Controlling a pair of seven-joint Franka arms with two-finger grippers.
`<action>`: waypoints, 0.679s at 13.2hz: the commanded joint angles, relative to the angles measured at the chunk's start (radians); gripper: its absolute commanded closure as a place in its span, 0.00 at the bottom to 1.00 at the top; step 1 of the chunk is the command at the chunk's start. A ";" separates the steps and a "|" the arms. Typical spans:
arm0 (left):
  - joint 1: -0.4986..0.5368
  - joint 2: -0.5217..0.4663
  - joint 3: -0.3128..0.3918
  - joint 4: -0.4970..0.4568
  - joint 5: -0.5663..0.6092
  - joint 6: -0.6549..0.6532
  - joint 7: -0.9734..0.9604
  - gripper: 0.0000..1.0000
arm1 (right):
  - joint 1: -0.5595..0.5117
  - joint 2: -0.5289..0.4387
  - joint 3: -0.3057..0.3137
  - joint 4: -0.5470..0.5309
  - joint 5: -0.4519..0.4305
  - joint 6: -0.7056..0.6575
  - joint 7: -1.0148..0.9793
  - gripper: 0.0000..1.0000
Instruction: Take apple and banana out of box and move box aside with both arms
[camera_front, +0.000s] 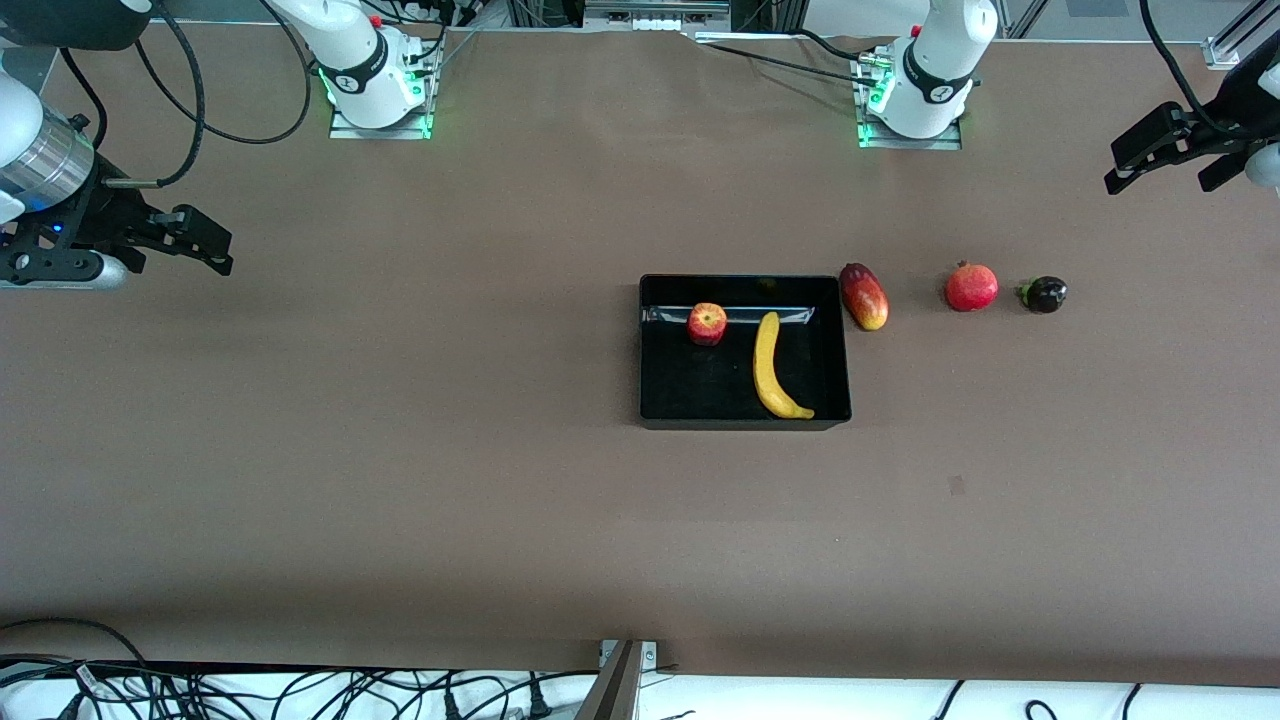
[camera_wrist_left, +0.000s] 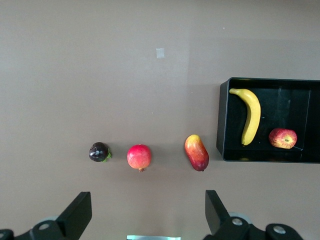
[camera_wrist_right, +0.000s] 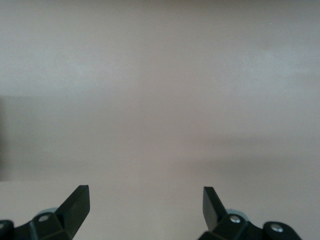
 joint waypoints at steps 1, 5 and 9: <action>-0.011 -0.002 0.013 0.008 -0.015 -0.014 -0.006 0.00 | 0.000 0.002 0.002 0.011 -0.008 -0.001 0.000 0.00; -0.011 -0.001 0.013 0.008 -0.015 -0.014 -0.006 0.00 | 0.000 0.002 0.002 0.011 -0.008 -0.001 0.000 0.00; -0.012 0.004 0.006 0.000 -0.016 -0.007 -0.060 0.00 | 0.000 0.002 0.002 0.011 -0.008 -0.001 0.000 0.00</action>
